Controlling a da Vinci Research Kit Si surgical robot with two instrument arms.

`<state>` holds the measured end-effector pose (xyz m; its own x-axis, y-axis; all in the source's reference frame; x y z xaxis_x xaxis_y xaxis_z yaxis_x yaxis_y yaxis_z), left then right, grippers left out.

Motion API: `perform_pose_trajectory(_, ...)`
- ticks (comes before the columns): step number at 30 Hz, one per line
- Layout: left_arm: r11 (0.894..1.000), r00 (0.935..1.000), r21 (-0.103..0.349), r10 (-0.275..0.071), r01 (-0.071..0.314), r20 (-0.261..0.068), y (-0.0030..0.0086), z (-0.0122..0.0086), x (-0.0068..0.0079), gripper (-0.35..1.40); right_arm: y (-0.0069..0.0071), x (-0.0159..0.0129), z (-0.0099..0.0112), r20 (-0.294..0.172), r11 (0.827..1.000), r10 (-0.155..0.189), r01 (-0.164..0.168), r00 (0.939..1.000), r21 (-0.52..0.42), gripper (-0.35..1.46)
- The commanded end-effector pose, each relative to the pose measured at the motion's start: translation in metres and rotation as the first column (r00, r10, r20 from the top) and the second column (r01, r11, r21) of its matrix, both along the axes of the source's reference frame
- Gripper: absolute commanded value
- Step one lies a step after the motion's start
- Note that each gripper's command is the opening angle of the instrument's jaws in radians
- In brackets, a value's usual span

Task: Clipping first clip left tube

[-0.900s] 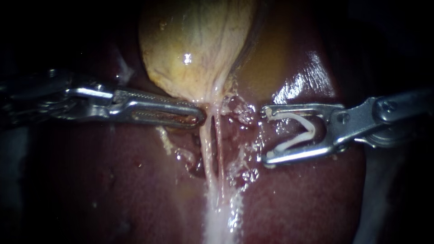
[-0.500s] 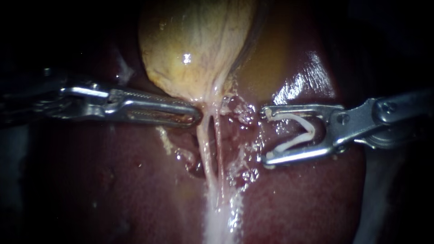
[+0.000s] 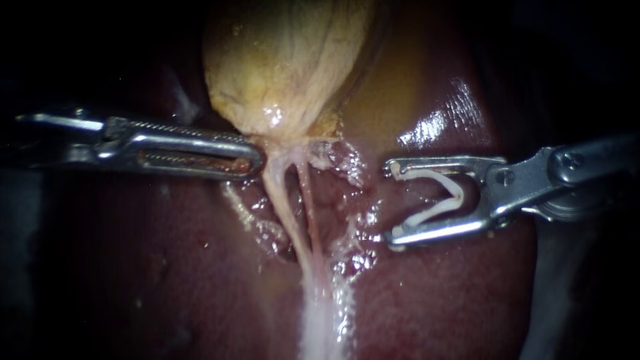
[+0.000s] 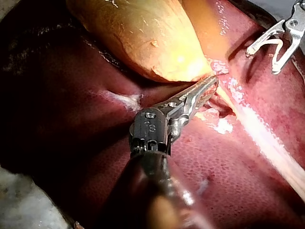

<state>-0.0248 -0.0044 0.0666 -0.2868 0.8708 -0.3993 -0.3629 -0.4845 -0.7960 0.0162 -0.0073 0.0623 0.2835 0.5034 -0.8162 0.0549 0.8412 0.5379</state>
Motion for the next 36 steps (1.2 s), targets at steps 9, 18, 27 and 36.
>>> perform_pose_trajectory(9,1.000,1.0000,-0.002,0.000,0.000,-0.001,0.0000,0.0000,-0.0001,-0.35,-0.0017,0.0024,0.0015,-0.004,1.000,-0.007,0.007,1.0000,0.009,0.49)
perform_pose_trajectory(18,1.000,1.0000,-0.002,0.000,0.000,-0.001,0.0000,0.0000,-0.0001,-0.35,-0.0044,0.0068,0.0044,-0.004,0.999,-0.036,0.036,0.9994,0.029,0.49)
perform_pose_trajectory(27,1.000,1.0000,-0.002,-0.001,0.001,-0.002,0.0000,-0.0002,-0.0003,-0.35,-0.0058,0.0092,0.0065,-0.001,0.997,-0.051,0.051,0.9987,0.050,0.49)
perform_pose_trajectory(36,1.000,1.0000,-0.007,0.000,0.000,-0.002,-0.0001,-0.0003,-0.0005,-0.35,-0.0068,0.0107,0.0077,-0.004,0.996,-0.064,0.064,0.9979,0.062,0.49)
